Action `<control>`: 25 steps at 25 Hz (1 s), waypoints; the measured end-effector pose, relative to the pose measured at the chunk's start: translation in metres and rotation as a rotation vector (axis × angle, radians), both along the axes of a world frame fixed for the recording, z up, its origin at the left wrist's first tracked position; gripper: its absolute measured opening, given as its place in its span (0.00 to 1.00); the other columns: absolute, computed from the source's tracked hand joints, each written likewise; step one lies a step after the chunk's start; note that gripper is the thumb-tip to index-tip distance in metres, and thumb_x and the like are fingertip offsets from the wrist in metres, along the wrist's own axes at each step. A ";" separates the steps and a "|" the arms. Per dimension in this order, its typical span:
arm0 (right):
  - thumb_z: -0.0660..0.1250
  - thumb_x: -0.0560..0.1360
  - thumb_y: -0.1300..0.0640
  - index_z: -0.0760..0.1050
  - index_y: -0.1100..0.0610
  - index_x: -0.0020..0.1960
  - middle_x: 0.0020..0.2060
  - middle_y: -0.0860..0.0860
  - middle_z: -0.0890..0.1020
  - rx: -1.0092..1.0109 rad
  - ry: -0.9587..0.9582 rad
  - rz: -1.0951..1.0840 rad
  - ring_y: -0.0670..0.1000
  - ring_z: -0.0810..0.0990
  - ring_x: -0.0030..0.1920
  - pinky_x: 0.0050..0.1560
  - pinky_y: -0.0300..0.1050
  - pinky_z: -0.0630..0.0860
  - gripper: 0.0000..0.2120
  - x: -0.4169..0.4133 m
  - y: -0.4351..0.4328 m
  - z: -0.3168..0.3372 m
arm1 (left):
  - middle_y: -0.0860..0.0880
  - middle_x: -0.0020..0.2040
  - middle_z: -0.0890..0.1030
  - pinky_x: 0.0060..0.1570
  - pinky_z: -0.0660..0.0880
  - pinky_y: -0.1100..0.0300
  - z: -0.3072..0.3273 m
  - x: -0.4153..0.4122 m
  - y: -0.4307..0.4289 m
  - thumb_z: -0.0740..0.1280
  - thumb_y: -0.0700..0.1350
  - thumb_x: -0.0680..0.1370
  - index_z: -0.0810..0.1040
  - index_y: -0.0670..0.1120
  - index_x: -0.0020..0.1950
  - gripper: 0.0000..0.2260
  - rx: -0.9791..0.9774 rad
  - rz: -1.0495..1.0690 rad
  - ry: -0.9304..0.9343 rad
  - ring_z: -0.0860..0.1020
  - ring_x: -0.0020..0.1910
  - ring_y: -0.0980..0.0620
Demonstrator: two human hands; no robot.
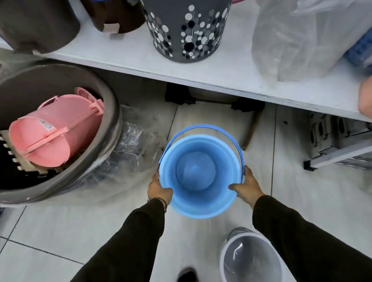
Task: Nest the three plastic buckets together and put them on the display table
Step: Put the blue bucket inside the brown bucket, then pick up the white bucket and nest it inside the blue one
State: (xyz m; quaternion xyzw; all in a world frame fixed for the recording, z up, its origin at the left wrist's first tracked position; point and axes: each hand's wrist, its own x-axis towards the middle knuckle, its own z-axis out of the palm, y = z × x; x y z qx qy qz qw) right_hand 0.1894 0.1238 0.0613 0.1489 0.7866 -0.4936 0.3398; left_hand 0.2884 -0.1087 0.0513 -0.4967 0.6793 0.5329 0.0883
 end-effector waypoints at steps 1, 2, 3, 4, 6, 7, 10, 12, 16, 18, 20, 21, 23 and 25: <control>0.69 0.73 0.72 0.57 0.57 0.78 0.67 0.56 0.74 -0.019 -0.043 0.011 0.58 0.76 0.62 0.64 0.55 0.75 0.39 -0.001 0.001 -0.003 | 0.48 0.56 0.76 0.57 0.77 0.53 -0.005 0.001 0.001 0.60 0.32 0.73 0.67 0.48 0.73 0.29 0.038 -0.003 -0.021 0.77 0.54 0.43; 0.69 0.73 0.71 0.59 0.57 0.77 0.66 0.56 0.74 -0.041 -0.077 0.022 0.57 0.77 0.60 0.62 0.54 0.76 0.37 -0.002 0.003 -0.005 | 0.49 0.58 0.76 0.59 0.77 0.51 -0.008 0.001 0.003 0.60 0.33 0.74 0.68 0.49 0.73 0.28 0.084 -0.001 -0.036 0.77 0.54 0.43; 0.69 0.73 0.71 0.59 0.57 0.77 0.68 0.56 0.74 -0.064 -0.105 0.032 0.57 0.77 0.62 0.64 0.55 0.75 0.36 -0.002 0.005 -0.007 | 0.48 0.62 0.76 0.61 0.77 0.49 -0.011 0.003 0.005 0.60 0.34 0.74 0.69 0.49 0.72 0.27 0.114 -0.004 -0.044 0.76 0.56 0.44; 0.69 0.74 0.70 0.59 0.57 0.77 0.71 0.56 0.72 -0.080 -0.125 0.044 0.58 0.75 0.66 0.68 0.55 0.73 0.37 -0.001 0.007 -0.007 | 0.47 0.66 0.75 0.63 0.76 0.49 -0.013 0.004 0.008 0.61 0.34 0.74 0.69 0.50 0.72 0.27 0.122 -0.014 -0.050 0.76 0.58 0.44; 0.70 0.75 0.68 0.55 0.56 0.80 0.77 0.55 0.65 -0.061 -0.132 0.104 0.57 0.65 0.76 0.73 0.52 0.66 0.39 0.005 0.014 -0.006 | 0.46 0.72 0.72 0.67 0.72 0.51 -0.013 0.009 0.016 0.63 0.37 0.76 0.67 0.49 0.75 0.27 0.110 -0.028 -0.065 0.74 0.65 0.44; 0.71 0.75 0.66 0.54 0.55 0.81 0.78 0.55 0.62 -0.043 -0.130 0.134 0.56 0.62 0.78 0.73 0.50 0.64 0.40 0.009 0.021 -0.004 | 0.46 0.74 0.70 0.69 0.69 0.54 -0.011 0.013 0.023 0.63 0.38 0.76 0.65 0.49 0.76 0.27 0.089 -0.048 -0.072 0.72 0.69 0.44; 0.72 0.75 0.64 0.56 0.54 0.80 0.79 0.56 0.61 0.005 -0.138 0.181 0.57 0.60 0.78 0.74 0.48 0.62 0.39 0.032 0.050 0.000 | 0.45 0.75 0.69 0.70 0.66 0.56 -0.001 0.032 0.049 0.64 0.40 0.77 0.66 0.50 0.76 0.26 -0.015 -0.169 -0.072 0.68 0.73 0.44; 0.73 0.74 0.63 0.59 0.54 0.79 0.78 0.56 0.63 0.052 -0.150 0.210 0.57 0.62 0.77 0.75 0.49 0.63 0.38 0.054 0.081 -0.001 | 0.45 0.73 0.71 0.69 0.66 0.56 0.005 0.052 0.076 0.65 0.41 0.77 0.69 0.51 0.73 0.24 -0.038 -0.237 -0.052 0.69 0.72 0.44; 0.74 0.73 0.59 0.62 0.54 0.78 0.76 0.56 0.66 0.167 -0.205 0.231 0.58 0.65 0.76 0.74 0.50 0.66 0.37 0.102 0.148 -0.020 | 0.46 0.72 0.72 0.66 0.66 0.59 -0.010 0.093 0.133 0.66 0.41 0.77 0.71 0.51 0.70 0.21 0.029 -0.296 -0.071 0.70 0.70 0.45; 0.74 0.73 0.59 0.61 0.56 0.78 0.76 0.57 0.66 0.239 -0.211 0.219 0.58 0.66 0.75 0.72 0.48 0.66 0.37 0.127 0.182 -0.036 | 0.45 0.73 0.71 0.69 0.67 0.56 -0.030 0.118 0.162 0.66 0.41 0.78 0.69 0.50 0.72 0.23 0.069 -0.312 -0.125 0.69 0.71 0.44; 0.74 0.74 0.60 0.59 0.58 0.78 0.76 0.59 0.66 0.320 -0.219 0.199 0.59 0.67 0.74 0.70 0.47 0.66 0.38 0.153 0.216 -0.061 | 0.44 0.75 0.68 0.72 0.65 0.54 -0.058 0.145 0.192 0.65 0.41 0.78 0.63 0.48 0.76 0.27 0.112 -0.326 -0.205 0.68 0.73 0.44; 0.73 0.74 0.61 0.57 0.59 0.79 0.76 0.60 0.65 0.347 -0.226 0.182 0.60 0.67 0.75 0.70 0.48 0.66 0.39 0.164 0.230 -0.075 | 0.44 0.76 0.67 0.73 0.64 0.53 -0.072 0.158 0.205 0.65 0.42 0.78 0.60 0.46 0.78 0.29 0.139 -0.324 -0.240 0.67 0.74 0.43; 0.72 0.76 0.60 0.54 0.60 0.80 0.78 0.60 0.63 0.362 -0.262 0.176 0.59 0.65 0.76 0.72 0.48 0.65 0.39 0.187 0.253 -0.106 | 0.43 0.77 0.64 0.74 0.62 0.53 -0.101 0.181 0.230 0.66 0.44 0.79 0.55 0.44 0.79 0.32 0.194 -0.309 -0.293 0.66 0.75 0.43; 0.70 0.77 0.58 0.56 0.60 0.80 0.77 0.60 0.65 0.307 -0.323 0.137 0.59 0.69 0.73 0.72 0.51 0.65 0.36 0.204 0.263 -0.131 | 0.42 0.77 0.66 0.74 0.63 0.52 -0.125 0.195 0.250 0.66 0.46 0.79 0.55 0.42 0.79 0.32 0.223 -0.283 -0.297 0.67 0.74 0.42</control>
